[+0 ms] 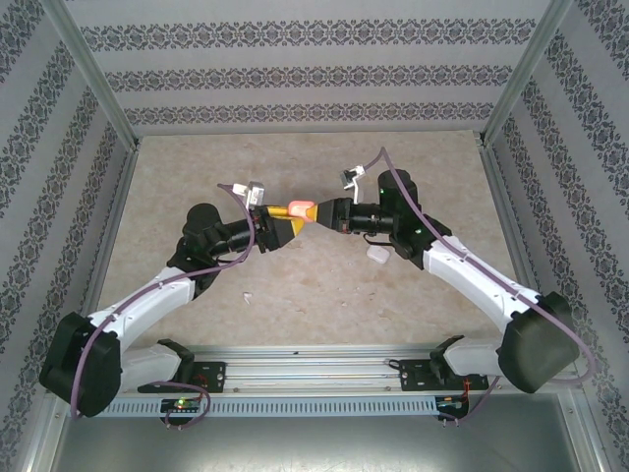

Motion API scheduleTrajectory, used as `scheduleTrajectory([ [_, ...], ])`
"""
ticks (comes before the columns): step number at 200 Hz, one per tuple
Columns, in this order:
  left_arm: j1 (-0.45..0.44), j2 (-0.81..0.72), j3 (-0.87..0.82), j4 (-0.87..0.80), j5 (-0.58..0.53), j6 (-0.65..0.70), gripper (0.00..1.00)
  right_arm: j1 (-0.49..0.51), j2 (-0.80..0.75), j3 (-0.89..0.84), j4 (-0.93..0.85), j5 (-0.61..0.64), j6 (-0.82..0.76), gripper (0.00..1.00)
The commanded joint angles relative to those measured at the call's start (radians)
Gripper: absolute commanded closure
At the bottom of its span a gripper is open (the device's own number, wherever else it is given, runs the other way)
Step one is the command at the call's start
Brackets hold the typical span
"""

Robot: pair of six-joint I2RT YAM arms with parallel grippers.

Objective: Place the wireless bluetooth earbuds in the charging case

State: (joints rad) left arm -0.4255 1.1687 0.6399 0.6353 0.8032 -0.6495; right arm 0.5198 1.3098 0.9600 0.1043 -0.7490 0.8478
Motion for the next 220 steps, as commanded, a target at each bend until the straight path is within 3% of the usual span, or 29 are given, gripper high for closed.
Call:
scheduleTrajectory([
  [1,0.019,-0.058,0.017,-0.084,-0.019,0.103,0.28,0.002,0.036,0.017,0.039,0.046,0.027,0.85],
  [34,0.065,-0.133,0.009,-0.28,-0.151,0.174,0.0,0.003,0.105,0.04,-0.007,0.105,0.017,0.85],
  [73,0.124,-0.232,0.027,-0.597,-0.369,0.277,0.0,0.025,0.282,0.121,-0.055,0.133,-0.004,0.85],
  [101,0.143,-0.284,0.027,-0.721,-0.446,0.325,0.0,0.061,0.489,0.235,-0.06,0.124,-0.001,0.84],
  [142,0.152,-0.346,-0.008,-0.782,-0.46,0.341,0.0,0.111,0.796,0.456,-0.111,0.118,-0.004,0.86],
  [172,0.159,-0.389,-0.036,-0.799,-0.447,0.357,0.0,0.126,0.901,0.564,-0.191,0.147,-0.025,0.82],
  [190,0.166,-0.399,-0.047,-0.798,-0.445,0.361,0.0,0.129,0.933,0.62,-0.273,0.17,-0.064,0.77],
  [220,0.172,-0.393,-0.048,-0.786,-0.439,0.366,0.0,0.128,0.947,0.658,-0.368,0.208,-0.104,0.59],
])
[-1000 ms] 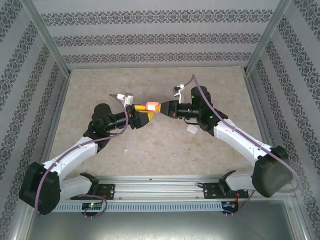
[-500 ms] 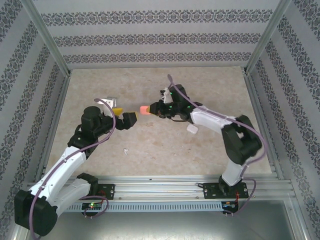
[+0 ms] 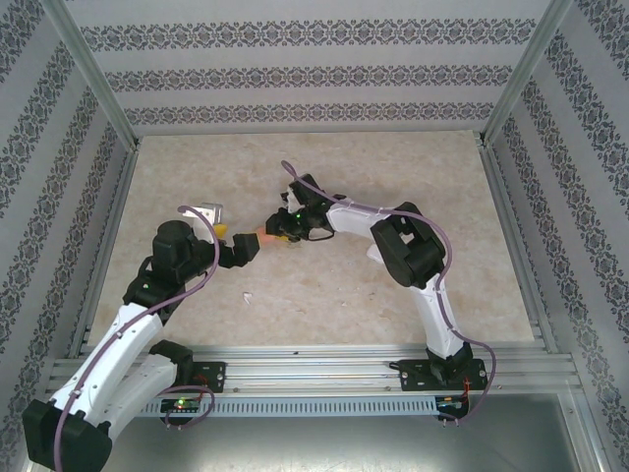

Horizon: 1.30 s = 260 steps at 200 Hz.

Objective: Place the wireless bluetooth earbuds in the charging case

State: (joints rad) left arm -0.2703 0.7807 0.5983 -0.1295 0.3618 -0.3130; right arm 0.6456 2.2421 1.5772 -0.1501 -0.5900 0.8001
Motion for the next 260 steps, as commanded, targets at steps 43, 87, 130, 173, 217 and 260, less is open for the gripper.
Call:
scheduleTrajectory([
  [43,0.022,-0.003,-0.009,-0.013,0.015,0.033,0.0,0.002,-0.03,0.058,-0.199,0.095,-0.101,0.47],
  [87,0.025,0.001,-0.008,-0.004,0.05,0.037,0.0,-0.003,-0.145,0.062,-0.317,0.171,-0.171,0.46],
  [130,0.025,0.1,0.033,-0.012,0.158,0.059,0.01,-0.064,-0.35,-0.077,-0.46,0.323,-0.238,0.43],
  [173,0.009,0.248,0.086,0.016,0.242,0.048,0.06,-0.196,-0.562,-0.315,-0.555,0.428,-0.387,0.38],
  [217,-0.073,0.397,0.146,0.055,0.261,0.041,0.1,-0.314,-0.604,-0.401,-0.676,0.467,-0.664,0.33],
  [260,-0.121,0.473,0.182,0.069,0.258,0.02,0.1,-0.302,-0.506,-0.382,-0.695,0.5,-0.805,0.3],
])
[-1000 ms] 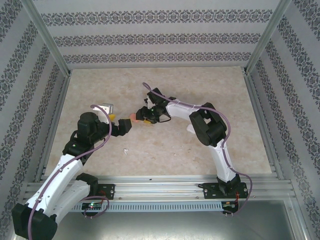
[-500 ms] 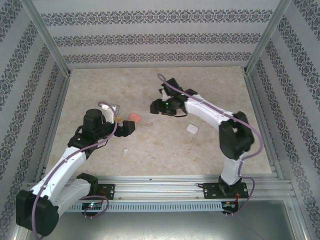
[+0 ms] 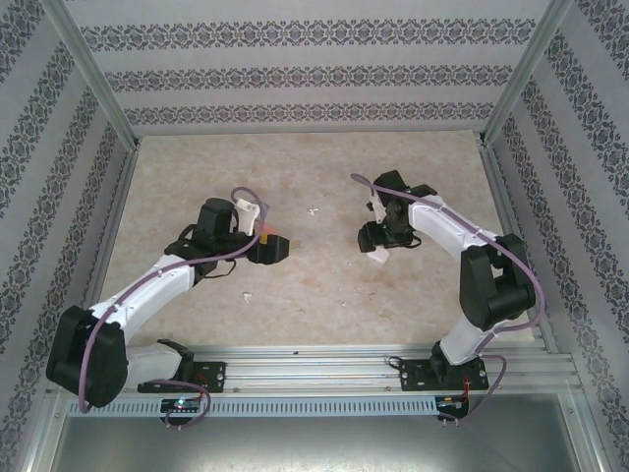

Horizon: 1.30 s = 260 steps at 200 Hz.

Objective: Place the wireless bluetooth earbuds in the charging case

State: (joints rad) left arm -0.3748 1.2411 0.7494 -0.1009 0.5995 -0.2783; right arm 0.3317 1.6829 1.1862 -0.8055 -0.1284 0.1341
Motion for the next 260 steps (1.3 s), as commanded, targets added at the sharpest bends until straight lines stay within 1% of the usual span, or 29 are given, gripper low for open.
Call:
scheduleTrajectory([
  [1,-0.016,0.012,0.031,0.04,0.02,-0.015,0.1,0.013,0.055,0.009,-0.039,0.038,-0.14,0.3],
  [63,-0.018,-0.017,-0.017,0.031,0.016,-0.015,0.1,0.006,0.161,0.057,-0.052,0.066,-0.244,0.26],
  [111,-0.018,-0.001,-0.016,0.044,0.019,-0.017,0.1,0.004,0.232,0.065,-0.047,0.032,-0.274,0.27],
  [142,-0.019,0.008,-0.019,0.051,0.021,-0.015,0.09,0.004,0.251,0.074,-0.051,0.035,-0.278,0.32],
  [166,-0.019,0.019,-0.031,0.077,0.019,-0.022,0.09,0.006,0.253,0.09,-0.067,0.022,-0.278,0.41],
  [183,-0.016,0.026,-0.027,0.077,0.016,-0.022,0.08,0.019,0.244,0.083,-0.06,0.014,-0.278,0.49],
  [199,-0.013,0.021,-0.019,0.075,0.015,-0.022,0.06,0.043,0.23,0.068,-0.041,0.012,-0.278,0.55],
  [230,0.002,0.004,-0.006,0.054,0.014,-0.04,0.0,0.118,0.173,0.026,0.004,0.025,-0.283,0.61],
  [244,0.014,0.004,0.012,0.019,0.039,-0.041,0.0,0.152,0.139,0.01,0.024,0.029,-0.283,0.63],
  [260,0.033,0.001,0.02,-0.003,0.093,-0.043,0.01,0.192,0.1,-0.005,0.045,0.028,-0.282,0.64],
])
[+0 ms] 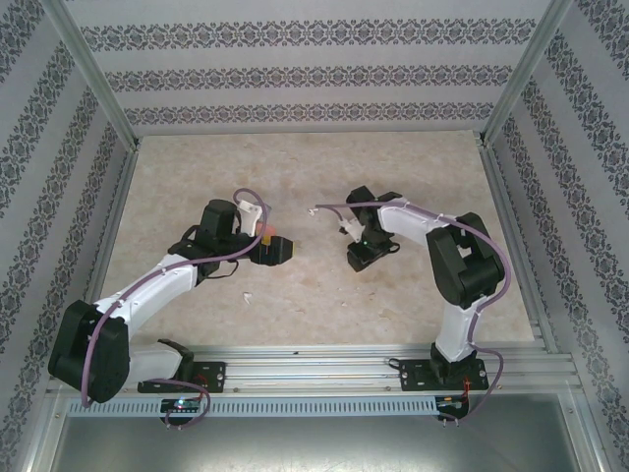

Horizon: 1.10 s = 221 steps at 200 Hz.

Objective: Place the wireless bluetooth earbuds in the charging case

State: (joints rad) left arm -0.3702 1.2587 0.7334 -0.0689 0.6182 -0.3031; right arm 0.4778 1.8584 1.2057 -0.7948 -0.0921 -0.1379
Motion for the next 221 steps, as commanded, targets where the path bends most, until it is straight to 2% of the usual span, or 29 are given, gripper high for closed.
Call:
scheduleTrajectory([
  [1,0.029,-0.016,0.036,-0.035,0.078,-0.018,0.01,0.049,-0.078,-0.025,0.037,-0.009,-0.009,0.64],
  [51,0.066,0.019,0.013,0.036,0.228,-0.103,0.15,0.165,-0.154,-0.032,0.077,0.035,0.006,0.68],
  [73,0.068,0.066,0.024,0.067,0.314,-0.138,0.23,0.208,-0.208,-0.037,0.112,0.035,0.006,0.68],
  [96,0.067,0.096,0.051,0.044,0.369,-0.137,0.27,0.235,-0.289,-0.053,0.172,0.011,0.01,0.67],
  [143,0.049,0.099,0.08,0.032,0.413,-0.157,0.32,0.262,-0.381,-0.026,0.209,-0.035,0.01,0.67],
  [179,0.025,0.093,0.083,0.077,0.419,-0.211,0.36,0.281,-0.378,0.014,0.187,-0.031,-0.002,0.67],
  [221,-0.01,0.1,0.101,0.092,0.398,-0.236,0.37,0.307,-0.379,0.029,0.186,-0.029,-0.002,0.67],
])
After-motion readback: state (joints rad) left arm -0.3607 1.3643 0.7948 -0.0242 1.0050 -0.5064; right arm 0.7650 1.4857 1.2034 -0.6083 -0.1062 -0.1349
